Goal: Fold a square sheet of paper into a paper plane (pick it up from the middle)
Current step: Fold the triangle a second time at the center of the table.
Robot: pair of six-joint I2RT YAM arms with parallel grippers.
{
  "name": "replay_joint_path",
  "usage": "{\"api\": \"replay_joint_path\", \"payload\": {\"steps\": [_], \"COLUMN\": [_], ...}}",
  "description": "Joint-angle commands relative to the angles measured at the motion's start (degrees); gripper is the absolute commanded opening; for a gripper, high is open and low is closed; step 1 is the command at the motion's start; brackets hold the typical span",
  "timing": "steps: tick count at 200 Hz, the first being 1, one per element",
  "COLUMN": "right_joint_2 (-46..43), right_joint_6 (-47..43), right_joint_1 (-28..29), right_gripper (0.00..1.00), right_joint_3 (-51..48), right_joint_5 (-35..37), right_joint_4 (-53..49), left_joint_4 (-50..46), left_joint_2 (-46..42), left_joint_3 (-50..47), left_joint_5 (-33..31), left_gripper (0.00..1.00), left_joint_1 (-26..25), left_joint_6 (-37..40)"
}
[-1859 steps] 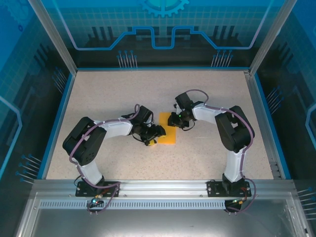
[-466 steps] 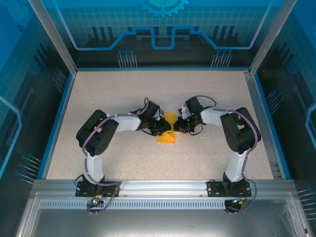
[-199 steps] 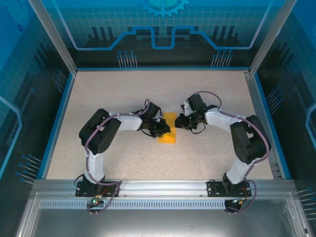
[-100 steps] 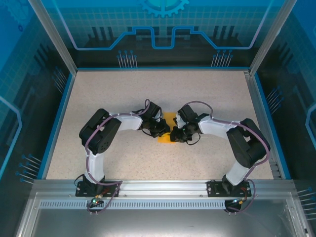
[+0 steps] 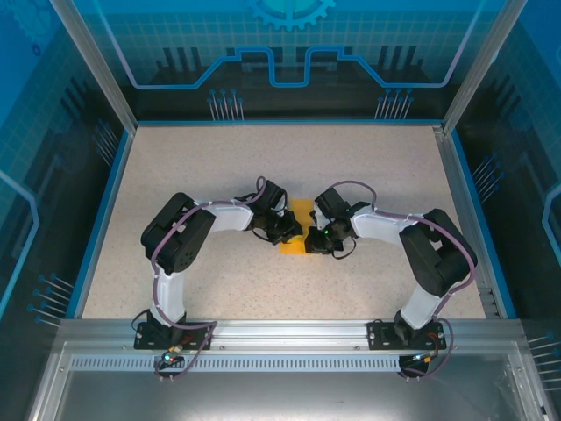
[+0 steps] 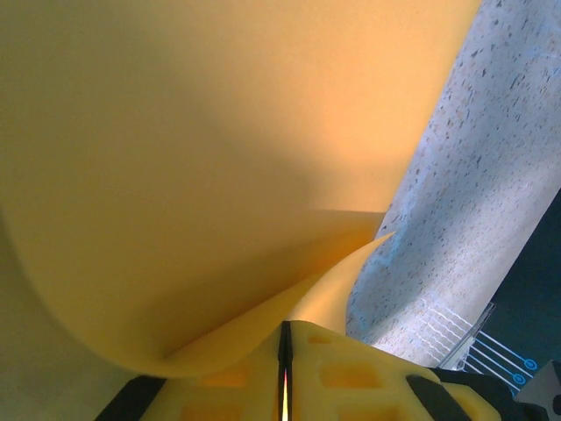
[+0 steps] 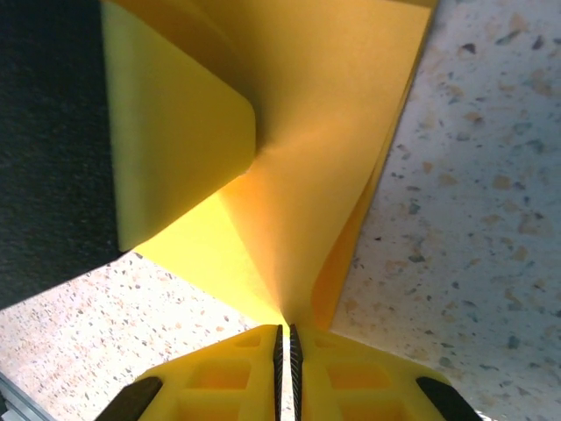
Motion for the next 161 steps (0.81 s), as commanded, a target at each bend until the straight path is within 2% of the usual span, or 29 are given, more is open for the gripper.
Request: {"api": "replay_joint_path", "payload": {"steps": [1, 54, 92, 135, 161], "right_joint_2": [1.15, -0.23, -4.74, -4.34, -5.24], "right_joint_6": [-0.43, -0.76, -1.60, -0.69, -0.45], "right_joint_1": [0.62, 0.62, 1.84, 2.87, 3.08], "right_gripper": [0.14, 0.13, 0.14, 0.14, 0.13], "right_joint_3": [0.84, 1.08, -0.35, -1.35, -1.36], "right_joint_5": [1.63, 3.15, 1.14, -0.25, 3.15], "right_joint_4": [-2.42, -3.16, 0.29, 4.13, 3.41], "left_joint_4": [-4.35, -4.55, -4.72, -4.93, -5.12], "left_joint_2": [2.08, 2.22, 2.22, 2.22, 2.13], "left_joint_3": [0.69, 0.69, 0.87, 0.83, 0.78], "left_joint_5": [-2.83, -3.00, -2.93, -2.90, -2.94], "left_gripper": [0.12, 0.12, 0.12, 0.11, 0.12], "left_joint_1": [-0.25, -0.26, -0.21, -0.25, -0.30], "left_joint_6": [-0.94, -1.04, -1.19, -1.14, -1.09]}}
